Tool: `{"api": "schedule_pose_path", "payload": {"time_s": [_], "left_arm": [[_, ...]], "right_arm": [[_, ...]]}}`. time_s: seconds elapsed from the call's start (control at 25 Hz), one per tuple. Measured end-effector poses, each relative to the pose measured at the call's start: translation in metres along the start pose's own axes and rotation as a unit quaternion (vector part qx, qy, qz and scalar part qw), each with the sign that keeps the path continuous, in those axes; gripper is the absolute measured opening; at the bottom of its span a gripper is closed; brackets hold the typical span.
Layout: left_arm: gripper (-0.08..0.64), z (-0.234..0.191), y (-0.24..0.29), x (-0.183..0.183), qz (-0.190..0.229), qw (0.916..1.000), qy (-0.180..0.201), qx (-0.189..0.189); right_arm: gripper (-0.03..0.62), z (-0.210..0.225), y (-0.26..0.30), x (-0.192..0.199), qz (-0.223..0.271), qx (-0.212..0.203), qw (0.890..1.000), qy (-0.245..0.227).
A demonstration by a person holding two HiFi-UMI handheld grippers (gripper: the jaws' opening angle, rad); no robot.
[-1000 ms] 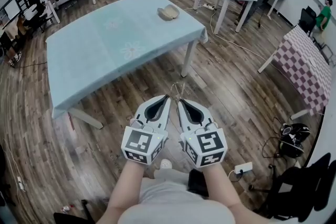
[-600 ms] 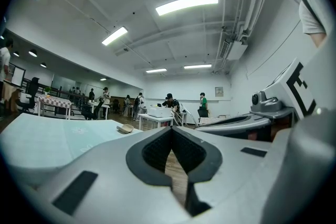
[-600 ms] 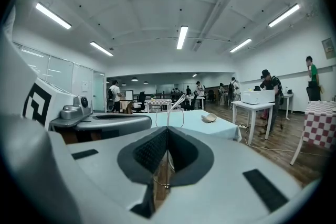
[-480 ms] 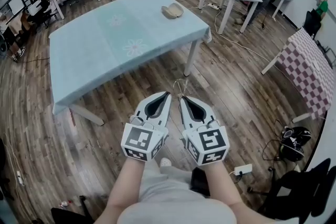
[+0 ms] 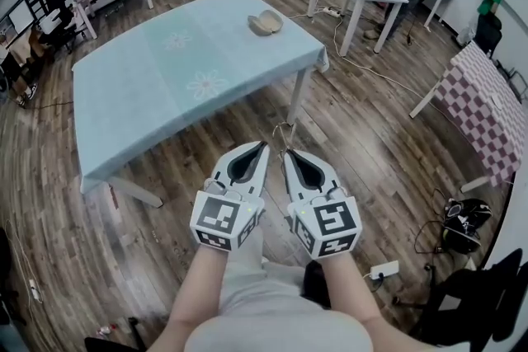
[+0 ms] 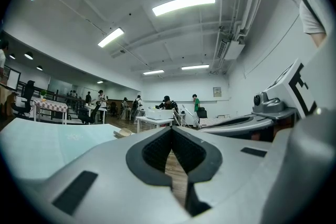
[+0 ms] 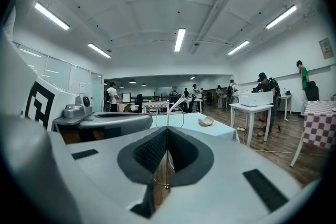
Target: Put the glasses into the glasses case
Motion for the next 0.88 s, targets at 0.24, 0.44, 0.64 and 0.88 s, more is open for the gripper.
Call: {"api": "schedule_pose_path", "payload": {"time_s": [0.24,0.44,0.64,0.88], "left_arm": [[0.008,-0.02,0.026,0.0,0.006,1.0,-0.003,-0.001],[0.008,-0.037,0.051,0.0,0.009,0.9999,-0.003,0.003],[0.008,-0.057,0.075,0.001,0.016,0.9998,-0.006,0.007],[0.008,-0.08,0.111,0.0,0.02,0.9996,-0.01,0.018]], "right_arm": [[0.009,0.014,0.025,-0.005,0.002,0.001,1.0,-0.003],[0.009,0.027,0.048,-0.007,0.003,0.005,1.0,-0.002],[0.009,0.038,0.072,-0.009,0.008,0.009,1.0,-0.005],[0.009,0.06,0.102,-0.015,0.009,0.026,1.0,-0.008]]}}
Point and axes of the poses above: the fingertips, and each gripper's own axes: y forward along the fingers, z to its right, x out of its underside, the point moved 10 cm from there along -y, backward along the fingers, and after that the axes turned 10 degrees about z, right-handed, at the moved point
